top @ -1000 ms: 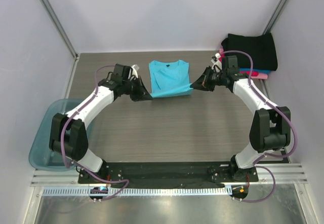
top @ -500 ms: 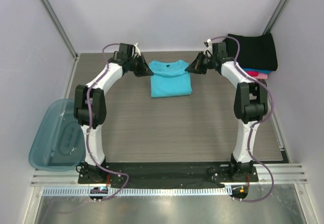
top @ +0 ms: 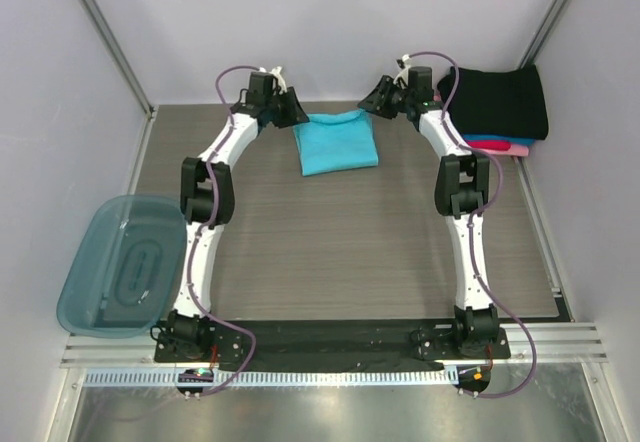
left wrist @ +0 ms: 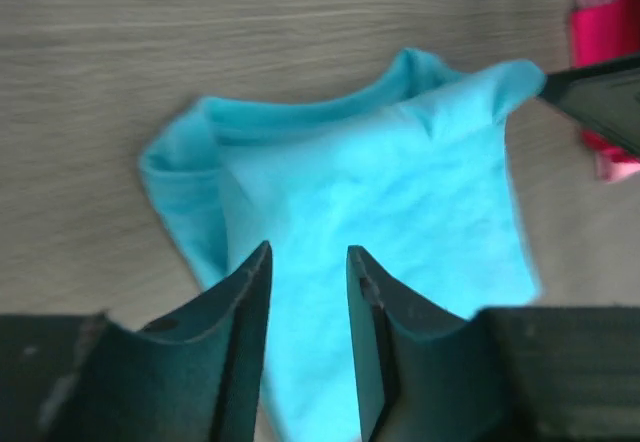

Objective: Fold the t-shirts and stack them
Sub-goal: Fold the tshirt

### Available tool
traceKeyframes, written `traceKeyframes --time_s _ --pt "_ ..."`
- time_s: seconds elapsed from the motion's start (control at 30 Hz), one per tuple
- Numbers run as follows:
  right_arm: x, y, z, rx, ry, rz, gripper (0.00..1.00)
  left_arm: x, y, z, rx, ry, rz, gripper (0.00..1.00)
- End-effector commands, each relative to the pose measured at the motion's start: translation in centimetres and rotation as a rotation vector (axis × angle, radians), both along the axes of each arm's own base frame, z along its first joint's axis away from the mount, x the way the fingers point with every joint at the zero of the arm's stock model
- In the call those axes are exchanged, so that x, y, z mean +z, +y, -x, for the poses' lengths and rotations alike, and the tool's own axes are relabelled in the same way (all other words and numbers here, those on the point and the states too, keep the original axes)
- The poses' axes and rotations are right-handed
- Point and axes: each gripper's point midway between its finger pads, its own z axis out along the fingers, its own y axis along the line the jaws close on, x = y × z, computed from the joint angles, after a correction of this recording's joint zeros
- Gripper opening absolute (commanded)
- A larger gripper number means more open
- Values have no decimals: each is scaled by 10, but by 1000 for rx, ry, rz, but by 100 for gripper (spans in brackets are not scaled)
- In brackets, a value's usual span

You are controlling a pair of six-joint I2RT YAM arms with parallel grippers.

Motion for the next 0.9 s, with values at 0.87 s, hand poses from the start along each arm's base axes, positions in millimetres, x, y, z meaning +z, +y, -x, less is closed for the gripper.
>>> traceKeyframes --time_s 0.87 --pt "-44 -42 68 163 161 -57 65 11 -42 115 -360 172 318 36"
